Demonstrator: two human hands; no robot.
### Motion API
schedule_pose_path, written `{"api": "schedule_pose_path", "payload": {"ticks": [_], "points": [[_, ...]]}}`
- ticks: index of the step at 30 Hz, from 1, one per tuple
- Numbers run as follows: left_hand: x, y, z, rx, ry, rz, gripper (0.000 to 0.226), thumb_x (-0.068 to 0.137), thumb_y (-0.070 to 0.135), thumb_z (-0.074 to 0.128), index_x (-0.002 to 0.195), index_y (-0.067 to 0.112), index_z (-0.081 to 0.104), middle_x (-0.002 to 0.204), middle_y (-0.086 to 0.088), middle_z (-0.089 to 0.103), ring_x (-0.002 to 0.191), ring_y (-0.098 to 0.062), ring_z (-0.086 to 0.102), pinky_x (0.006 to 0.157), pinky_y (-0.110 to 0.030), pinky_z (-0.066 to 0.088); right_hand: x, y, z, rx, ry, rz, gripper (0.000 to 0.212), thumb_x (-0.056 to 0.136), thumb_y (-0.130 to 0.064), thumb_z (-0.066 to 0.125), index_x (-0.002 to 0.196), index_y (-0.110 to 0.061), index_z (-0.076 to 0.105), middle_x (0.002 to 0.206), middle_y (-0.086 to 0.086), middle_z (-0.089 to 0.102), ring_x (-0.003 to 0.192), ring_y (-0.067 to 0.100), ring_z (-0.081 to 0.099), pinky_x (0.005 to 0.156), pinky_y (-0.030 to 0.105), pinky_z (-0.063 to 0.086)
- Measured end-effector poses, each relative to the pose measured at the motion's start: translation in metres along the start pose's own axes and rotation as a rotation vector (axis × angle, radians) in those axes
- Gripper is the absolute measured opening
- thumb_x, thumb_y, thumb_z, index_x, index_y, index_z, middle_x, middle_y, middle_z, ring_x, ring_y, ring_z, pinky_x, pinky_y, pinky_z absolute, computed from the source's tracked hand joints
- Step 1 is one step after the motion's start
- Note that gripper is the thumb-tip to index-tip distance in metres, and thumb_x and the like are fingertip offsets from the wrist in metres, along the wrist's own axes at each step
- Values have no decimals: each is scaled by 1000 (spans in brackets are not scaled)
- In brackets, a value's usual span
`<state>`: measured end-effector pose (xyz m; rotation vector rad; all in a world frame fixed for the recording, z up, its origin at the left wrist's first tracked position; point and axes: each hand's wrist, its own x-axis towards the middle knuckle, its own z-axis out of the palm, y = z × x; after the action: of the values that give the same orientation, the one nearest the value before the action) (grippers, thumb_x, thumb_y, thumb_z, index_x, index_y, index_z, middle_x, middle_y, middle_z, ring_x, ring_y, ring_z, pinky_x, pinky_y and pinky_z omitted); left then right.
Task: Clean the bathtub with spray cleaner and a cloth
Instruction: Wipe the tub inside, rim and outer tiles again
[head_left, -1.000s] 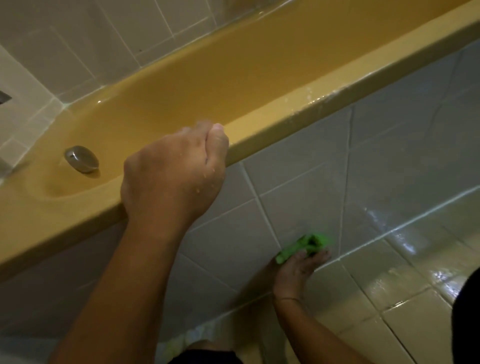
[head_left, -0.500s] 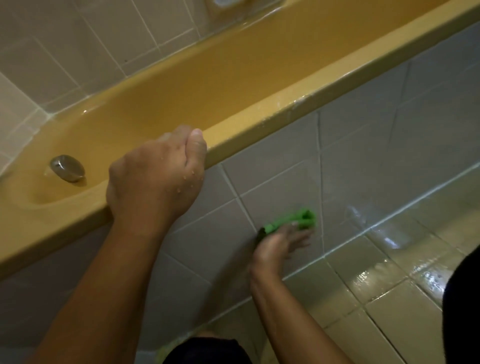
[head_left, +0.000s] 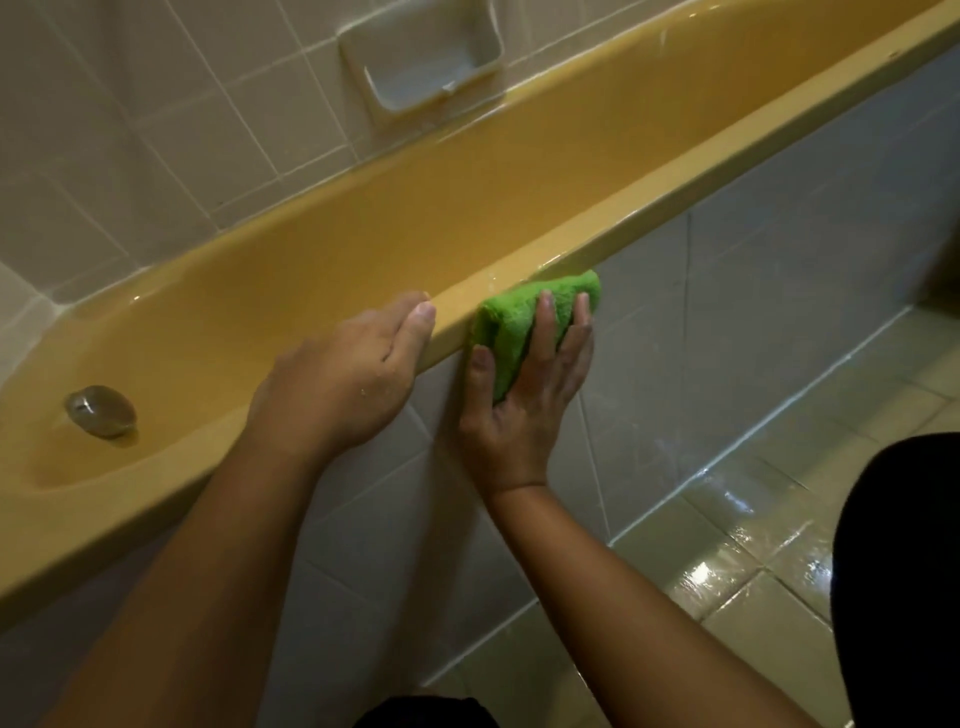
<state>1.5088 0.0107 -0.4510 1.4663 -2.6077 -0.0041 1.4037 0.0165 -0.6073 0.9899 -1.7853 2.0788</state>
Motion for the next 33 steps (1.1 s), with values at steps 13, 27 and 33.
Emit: {"api": "schedule_pose_path", "payload": {"ticks": [13, 27, 33], "points": [[-2, 5, 10, 127, 140, 42, 49, 103, 65, 6, 128, 43, 42, 116, -4, 67, 107, -39, 61, 81, -44, 43, -111, 156, -4, 34, 163, 943, 77, 103, -50, 30, 164, -6, 15, 171, 22, 8, 159, 32, 7, 129, 37, 8], [-3, 5, 12, 131, 172, 68, 49, 103, 65, 10, 128, 42, 45, 113, -3, 67, 105, -39, 60, 77, -43, 43, -101, 156, 0, 107, 364, 1434, 54, 111, -37, 34, 162, -18, 30, 164, 20, 29, 147, 39, 37, 120, 46, 30], [6, 6, 6, 55, 34, 152, 58, 101, 71, 11, 158, 56, 18, 150, 7, 52, 134, -29, 52, 101, -45, 45, -43, 25, 7, 63, 121, 633, 65, 100, -58, 13, 160, -37, 1, 173, 11, -5, 159, 21, -5, 126, 37, -2]]}}
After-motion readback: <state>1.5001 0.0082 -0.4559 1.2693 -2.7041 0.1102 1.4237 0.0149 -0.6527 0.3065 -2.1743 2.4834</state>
